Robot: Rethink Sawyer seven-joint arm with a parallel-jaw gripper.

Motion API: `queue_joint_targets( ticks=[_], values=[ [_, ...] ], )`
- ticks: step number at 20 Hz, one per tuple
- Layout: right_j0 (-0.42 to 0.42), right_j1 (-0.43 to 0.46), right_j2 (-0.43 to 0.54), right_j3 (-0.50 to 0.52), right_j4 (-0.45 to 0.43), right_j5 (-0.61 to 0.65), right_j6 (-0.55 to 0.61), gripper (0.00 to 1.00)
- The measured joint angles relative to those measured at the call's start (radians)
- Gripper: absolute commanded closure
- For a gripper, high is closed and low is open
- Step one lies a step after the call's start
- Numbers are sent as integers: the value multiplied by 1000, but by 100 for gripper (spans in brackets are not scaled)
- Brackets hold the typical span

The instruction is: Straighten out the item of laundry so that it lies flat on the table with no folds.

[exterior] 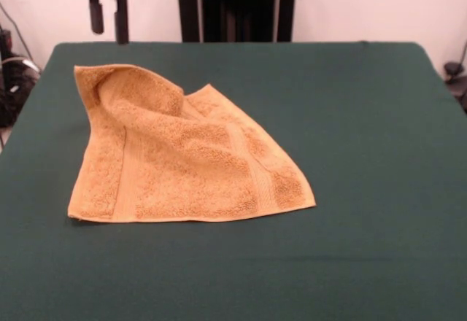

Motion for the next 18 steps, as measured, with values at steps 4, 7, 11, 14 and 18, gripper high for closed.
queue_joint_targets(
  ticks=[4,7,11,14,18],
  values=[
    [60,-29,-28,0,16,0,0,0],
    [120,-31,-65,1,33,0,0,0],
    [213,-19,-125,1,69,-17,0,0],
    [249,-4,-150,1,90,-41,0,0],
    [303,42,-197,1,135,-120,0,0]
  ],
)
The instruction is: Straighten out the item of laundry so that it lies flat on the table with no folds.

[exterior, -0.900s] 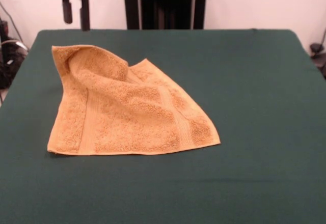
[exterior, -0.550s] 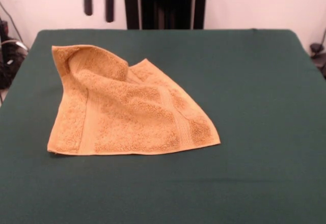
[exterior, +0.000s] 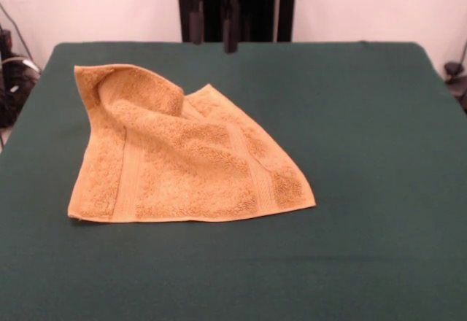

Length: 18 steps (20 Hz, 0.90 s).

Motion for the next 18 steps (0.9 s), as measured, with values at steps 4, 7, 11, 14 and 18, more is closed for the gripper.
queue_joint_targets(
  ticks=[4,7,11,14,18],
  values=[
    [25,59,-39,-1,41,-89,0,0],
    [25,87,-51,-1,56,-119,0,0],
    [19,175,-76,-1,83,-187,0,100],
    [19,191,-82,-1,83,-198,0,100],
    [15,236,-99,-1,84,-235,0,100]
  ],
)
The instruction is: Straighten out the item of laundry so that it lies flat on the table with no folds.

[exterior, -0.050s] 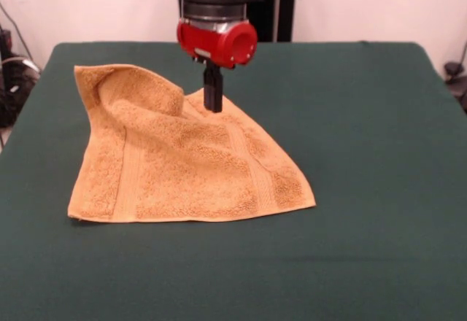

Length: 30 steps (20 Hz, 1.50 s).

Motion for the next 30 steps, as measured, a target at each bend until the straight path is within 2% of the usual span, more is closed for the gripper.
queue_joint_targets(
  ticks=[11,16,23,30],
  values=[
    [-32,68,-7,9,-1,-65,0,100],
    [-89,86,-7,30,-1,-67,0,100],
    [-139,66,-7,107,-1,-67,0,100],
    [-146,22,-8,173,-1,-67,0,100]
  ],
)
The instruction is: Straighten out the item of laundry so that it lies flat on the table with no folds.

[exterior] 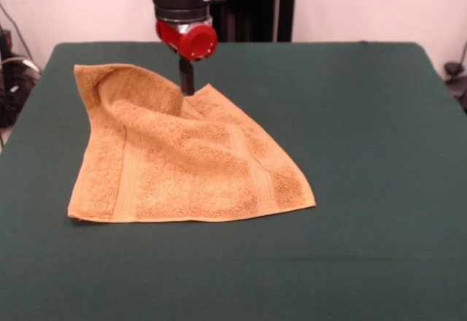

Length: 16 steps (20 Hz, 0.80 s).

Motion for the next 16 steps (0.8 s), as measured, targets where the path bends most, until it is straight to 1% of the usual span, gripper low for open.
queue_joint_targets(
  ticks=[5,10,16],
  values=[
    [6,-13,-1,16,0,0,0,100],
    [25,-3,0,17,0,-4,0,100],
    [27,0,-1,20,0,-35,0,100]
  ],
)
